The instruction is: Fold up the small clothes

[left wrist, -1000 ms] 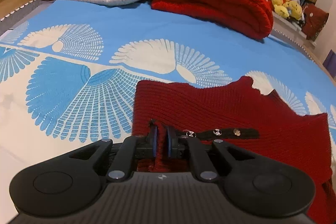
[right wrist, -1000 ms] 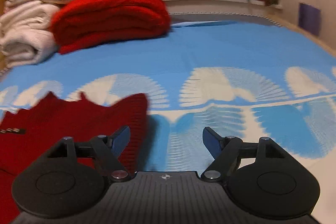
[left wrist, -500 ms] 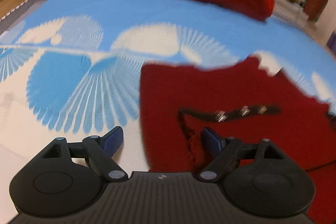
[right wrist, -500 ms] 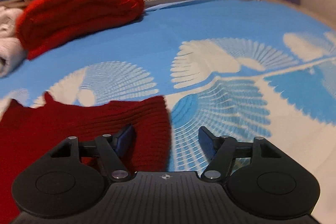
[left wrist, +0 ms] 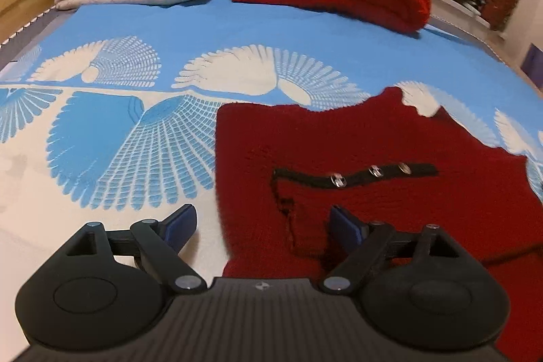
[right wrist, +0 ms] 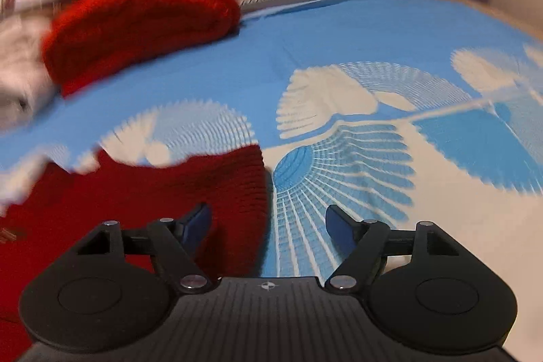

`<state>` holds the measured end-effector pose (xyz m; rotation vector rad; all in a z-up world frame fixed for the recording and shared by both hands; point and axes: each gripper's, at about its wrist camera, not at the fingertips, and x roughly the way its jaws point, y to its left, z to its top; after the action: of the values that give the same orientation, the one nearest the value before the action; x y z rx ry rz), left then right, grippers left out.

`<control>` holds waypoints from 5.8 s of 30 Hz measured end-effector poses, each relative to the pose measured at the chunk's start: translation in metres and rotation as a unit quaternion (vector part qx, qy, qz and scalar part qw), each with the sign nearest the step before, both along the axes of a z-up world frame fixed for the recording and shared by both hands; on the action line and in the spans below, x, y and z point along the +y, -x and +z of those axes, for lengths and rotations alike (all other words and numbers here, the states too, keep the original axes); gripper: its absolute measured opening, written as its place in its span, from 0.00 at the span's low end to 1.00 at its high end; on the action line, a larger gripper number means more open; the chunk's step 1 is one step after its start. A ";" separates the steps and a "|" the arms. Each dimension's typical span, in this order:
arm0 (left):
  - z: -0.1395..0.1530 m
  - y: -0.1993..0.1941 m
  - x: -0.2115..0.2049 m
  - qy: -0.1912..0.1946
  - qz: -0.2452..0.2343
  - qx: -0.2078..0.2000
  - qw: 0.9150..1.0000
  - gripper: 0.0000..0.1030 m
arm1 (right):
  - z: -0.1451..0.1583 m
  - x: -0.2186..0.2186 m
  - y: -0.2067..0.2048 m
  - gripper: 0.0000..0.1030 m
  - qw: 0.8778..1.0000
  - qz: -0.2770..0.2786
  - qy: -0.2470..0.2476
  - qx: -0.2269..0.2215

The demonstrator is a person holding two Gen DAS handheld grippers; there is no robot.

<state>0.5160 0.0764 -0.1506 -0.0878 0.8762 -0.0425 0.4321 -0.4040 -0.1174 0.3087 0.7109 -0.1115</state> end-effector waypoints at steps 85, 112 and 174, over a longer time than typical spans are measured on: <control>-0.028 0.330 0.038 -0.031 0.016 0.038 0.999 1.00 | -0.002 0.011 0.312 0.87 0.989 -0.038 0.012 0.144; 0.037 0.423 0.062 0.106 -0.001 0.037 0.994 0.19 | 0.048 0.018 0.414 0.13 0.989 0.019 -0.125 0.075; 0.038 0.102 0.043 0.039 0.052 -0.075 0.995 0.84 | 0.023 -0.015 0.110 0.61 0.987 -0.116 -0.104 0.033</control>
<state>0.4137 0.1198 -0.1129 -0.2003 0.7189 0.0143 0.3219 -0.4194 -0.0944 0.5897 0.7514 -0.2704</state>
